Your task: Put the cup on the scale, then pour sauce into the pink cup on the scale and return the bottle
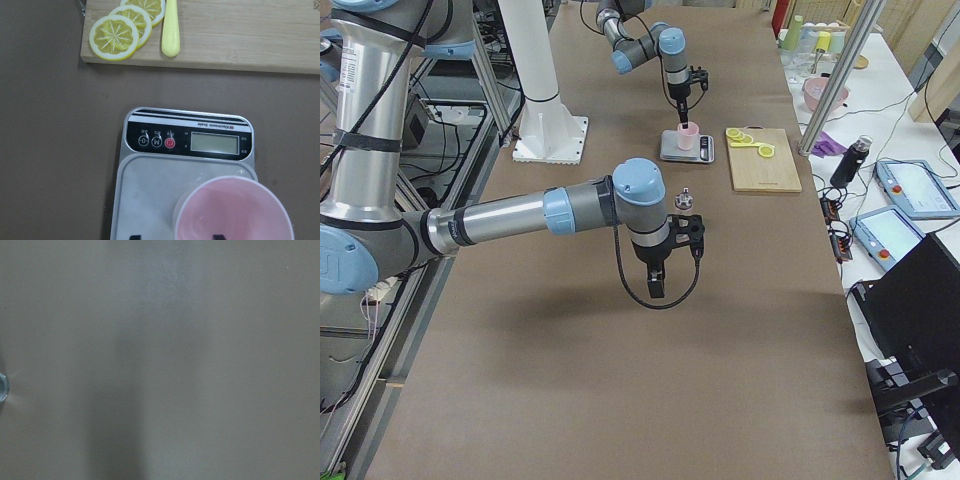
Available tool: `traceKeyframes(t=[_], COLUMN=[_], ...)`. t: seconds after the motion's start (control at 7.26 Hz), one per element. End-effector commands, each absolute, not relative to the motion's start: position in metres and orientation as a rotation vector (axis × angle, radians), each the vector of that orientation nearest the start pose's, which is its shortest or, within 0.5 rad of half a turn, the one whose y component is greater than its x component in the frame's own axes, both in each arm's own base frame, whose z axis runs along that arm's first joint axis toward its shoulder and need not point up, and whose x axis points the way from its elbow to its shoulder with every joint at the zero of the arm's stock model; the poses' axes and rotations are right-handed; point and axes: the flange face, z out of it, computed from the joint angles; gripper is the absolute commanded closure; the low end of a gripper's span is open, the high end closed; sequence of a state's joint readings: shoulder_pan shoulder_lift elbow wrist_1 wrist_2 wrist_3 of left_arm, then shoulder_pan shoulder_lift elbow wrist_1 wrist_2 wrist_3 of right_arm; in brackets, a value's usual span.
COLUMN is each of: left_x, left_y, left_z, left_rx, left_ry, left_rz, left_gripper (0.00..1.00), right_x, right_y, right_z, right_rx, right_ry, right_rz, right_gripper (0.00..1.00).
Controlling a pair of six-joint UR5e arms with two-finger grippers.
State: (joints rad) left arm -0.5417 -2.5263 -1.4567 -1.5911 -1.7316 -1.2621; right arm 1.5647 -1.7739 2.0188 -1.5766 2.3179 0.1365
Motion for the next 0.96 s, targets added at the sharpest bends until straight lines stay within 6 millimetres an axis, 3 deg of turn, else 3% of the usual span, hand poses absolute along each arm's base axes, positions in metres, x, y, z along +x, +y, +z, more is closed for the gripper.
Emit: traceKeyframes(t=[0.0, 0.14, 0.55, 0.83], left_x=[0.537, 0.494, 0.358, 0.256], left_y=[-0.501, -0.512, -0.516, -0.538], left_z=[0.104, 0.123, 0.175, 0.268], left_rx=[0.254, 0.236, 0.278, 0.269], left_ry=[0.86, 0.849, 0.742, 0.694], left_rz=[-0.099, -0.014, 0.166, 0.308], left_gripper=[0.02, 0.02, 0.02, 0.02], right_x=[0.063, 0.062, 0.06, 0.059], right_y=[-0.41, -0.412, -0.413, -0.413], right_z=[0.529, 0.527, 0.525, 0.526], right_rx=[0.182, 0.187, 0.188, 0.185], right_ry=[-0.757, -0.757, -0.758, -0.758], right_rz=[0.024, 0.02, 0.015, 0.015], right_gripper=[0.0, 0.0, 0.0, 0.0])
